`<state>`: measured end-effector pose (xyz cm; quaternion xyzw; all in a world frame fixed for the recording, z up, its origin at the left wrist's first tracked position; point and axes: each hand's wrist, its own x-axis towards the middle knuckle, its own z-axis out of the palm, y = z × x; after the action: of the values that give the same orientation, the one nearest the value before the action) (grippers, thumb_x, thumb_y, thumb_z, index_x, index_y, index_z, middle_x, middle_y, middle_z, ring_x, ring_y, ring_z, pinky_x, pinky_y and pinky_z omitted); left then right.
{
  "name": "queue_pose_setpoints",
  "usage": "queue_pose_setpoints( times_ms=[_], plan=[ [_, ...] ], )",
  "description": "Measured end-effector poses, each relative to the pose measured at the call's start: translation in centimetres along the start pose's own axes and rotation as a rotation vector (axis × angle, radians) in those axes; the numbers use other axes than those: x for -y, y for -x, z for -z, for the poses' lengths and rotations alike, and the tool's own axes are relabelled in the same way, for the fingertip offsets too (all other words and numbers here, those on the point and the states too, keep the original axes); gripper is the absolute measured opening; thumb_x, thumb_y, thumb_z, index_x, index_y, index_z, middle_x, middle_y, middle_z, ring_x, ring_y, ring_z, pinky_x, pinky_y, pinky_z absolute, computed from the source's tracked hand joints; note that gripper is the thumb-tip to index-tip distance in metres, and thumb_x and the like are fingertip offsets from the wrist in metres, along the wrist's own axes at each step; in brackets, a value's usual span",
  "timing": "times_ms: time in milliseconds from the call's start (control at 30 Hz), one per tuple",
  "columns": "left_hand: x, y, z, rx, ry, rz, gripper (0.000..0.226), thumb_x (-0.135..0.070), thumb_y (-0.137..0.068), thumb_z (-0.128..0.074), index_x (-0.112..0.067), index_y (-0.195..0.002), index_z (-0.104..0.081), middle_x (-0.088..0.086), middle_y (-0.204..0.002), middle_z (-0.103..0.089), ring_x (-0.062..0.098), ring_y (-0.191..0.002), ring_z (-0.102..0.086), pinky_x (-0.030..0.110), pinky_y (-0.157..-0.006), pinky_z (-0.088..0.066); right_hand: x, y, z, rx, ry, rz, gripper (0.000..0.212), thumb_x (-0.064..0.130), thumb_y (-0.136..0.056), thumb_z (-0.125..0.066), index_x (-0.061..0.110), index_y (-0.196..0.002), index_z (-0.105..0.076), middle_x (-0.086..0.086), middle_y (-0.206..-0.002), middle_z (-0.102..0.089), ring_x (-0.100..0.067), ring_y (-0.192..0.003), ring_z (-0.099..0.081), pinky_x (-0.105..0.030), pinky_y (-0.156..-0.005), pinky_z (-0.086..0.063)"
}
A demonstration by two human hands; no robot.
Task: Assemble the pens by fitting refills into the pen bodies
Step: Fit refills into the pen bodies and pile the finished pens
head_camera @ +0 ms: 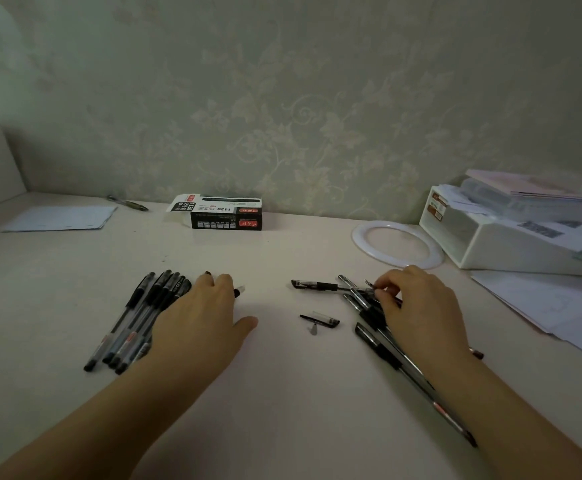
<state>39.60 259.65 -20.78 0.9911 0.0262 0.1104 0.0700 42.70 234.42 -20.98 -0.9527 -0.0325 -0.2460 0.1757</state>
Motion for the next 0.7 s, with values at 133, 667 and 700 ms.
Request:
queue_pose_setpoints(
  times_ms=[133, 667, 700],
  plan=[
    [0.1, -0.2, -0.1, 0.012, -0.009, 0.021, 0.041, -0.049, -0.094, -0.049, -0.017, -0.119, -0.045, 0.003, -0.128, -0.047, 0.02, -0.103, -0.059, 0.029, -0.075, -0.048, 0.3, 0.0, 0.2, 0.009, 0.041, -0.008, 0.012, 0.02, -0.093, -0.063, 0.022, -0.1, -0.072, 0.003, -0.096, -0.064, -0.02, -0.088, -0.058, -0.039, -0.082, -0.047],
    [0.1, -0.5, -0.7, -0.041, -0.036, 0.024, 0.015, -0.027, -0.1, -0.039, -0.015, -0.1, -0.048, 0.0, -0.107, -0.055, 0.017, -0.092, -0.059, 0.025, -0.064, -0.039, 0.5, 0.1, 0.4, -0.088, 0.002, -0.008, 0.017, 0.021, -0.092, -0.063, 0.021, -0.108, -0.069, 0.003, -0.103, -0.062, -0.021, -0.091, -0.059, -0.041, -0.082, -0.046],
    [0.0, -0.6, -0.6, -0.057, -0.033, 0.027, 0.016, -0.026, -0.1, -0.039, -0.014, -0.102, -0.049, 0.0, -0.106, -0.055, 0.016, -0.088, -0.058, 0.024, -0.063, -0.04, 0.9, 0.2, 0.3, -0.109, -0.073, 0.041, 0.015, 0.02, -0.091, -0.065, 0.021, -0.106, -0.069, 0.005, -0.1, -0.06, -0.018, -0.088, -0.059, -0.04, -0.081, -0.048]
  ],
)
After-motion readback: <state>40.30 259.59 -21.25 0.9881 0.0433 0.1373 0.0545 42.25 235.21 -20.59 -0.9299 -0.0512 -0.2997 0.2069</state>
